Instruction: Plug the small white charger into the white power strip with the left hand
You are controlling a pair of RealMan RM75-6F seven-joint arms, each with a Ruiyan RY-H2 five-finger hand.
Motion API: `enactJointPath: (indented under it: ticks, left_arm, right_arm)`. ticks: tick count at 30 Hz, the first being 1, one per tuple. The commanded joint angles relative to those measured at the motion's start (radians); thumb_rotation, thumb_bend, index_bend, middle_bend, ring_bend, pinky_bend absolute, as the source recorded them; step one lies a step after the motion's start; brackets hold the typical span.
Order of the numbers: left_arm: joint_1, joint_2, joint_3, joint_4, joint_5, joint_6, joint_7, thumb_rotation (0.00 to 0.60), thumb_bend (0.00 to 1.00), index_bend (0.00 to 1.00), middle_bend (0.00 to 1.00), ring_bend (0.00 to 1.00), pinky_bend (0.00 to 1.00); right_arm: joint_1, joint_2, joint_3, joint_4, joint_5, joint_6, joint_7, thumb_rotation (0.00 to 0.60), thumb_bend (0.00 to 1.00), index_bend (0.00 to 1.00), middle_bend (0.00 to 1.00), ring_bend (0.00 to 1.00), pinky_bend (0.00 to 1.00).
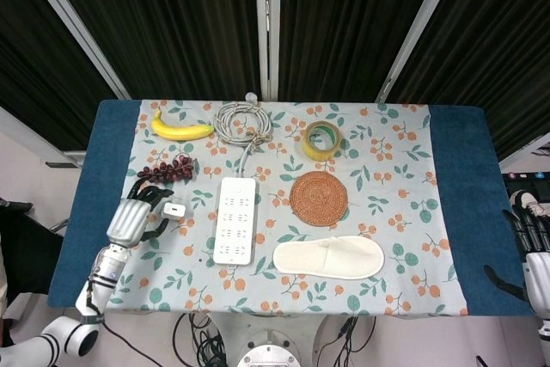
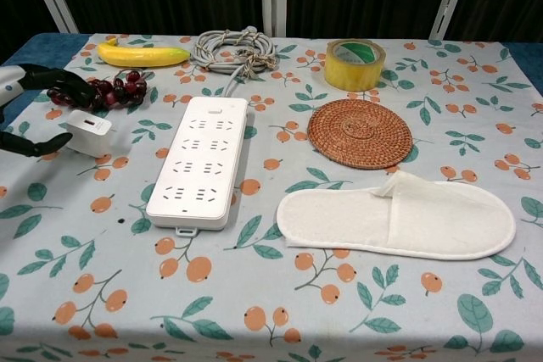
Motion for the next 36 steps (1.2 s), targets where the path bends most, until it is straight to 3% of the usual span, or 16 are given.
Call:
enactJointPath:
  ticks: [1,5,14,36]
  left_arm:
    - [-0.029,0.146,-0.018,-0.261,-0.043,-0.067,0.314,0.600,0.32,0.25,0.28,0.18,0.06]
    - [-0.059,0.178,-0.038,-0.376,-0.114,-0.137,0.475,0.600,0.28,0.27,0.29,0.18,0.06]
    - [-0.093,0.156,-0.069,-0.422,-0.248,-0.185,0.659,0.600,0.28,0.31,0.31,0.18,0.08]
    - [-0.113,0.110,-0.057,-0.372,-0.314,-0.187,0.701,0.600,0.28,0.40,0.39,0.25,0.10]
  right_arm:
    - [0.001,-0.002,0.000,0.001,0.000,-0.001,0.001,0.600,0.11,0.00,0.01,0.00,0.00]
    - [0.001,-0.005,0.000,0.007,0.003,-0.004,0.006,0.600,0.11,0.00,0.01,0.00,0.00]
    - [0.000,-0.006,0.001,0.018,0.009,-0.005,0.020,0.600,0.11,0.00,0.01,0.00,0.00]
    - [0.005,-0.010,0.002,0.023,0.015,-0.018,0.021,0.600,0.09,0.00,0.01,0.00,0.00]
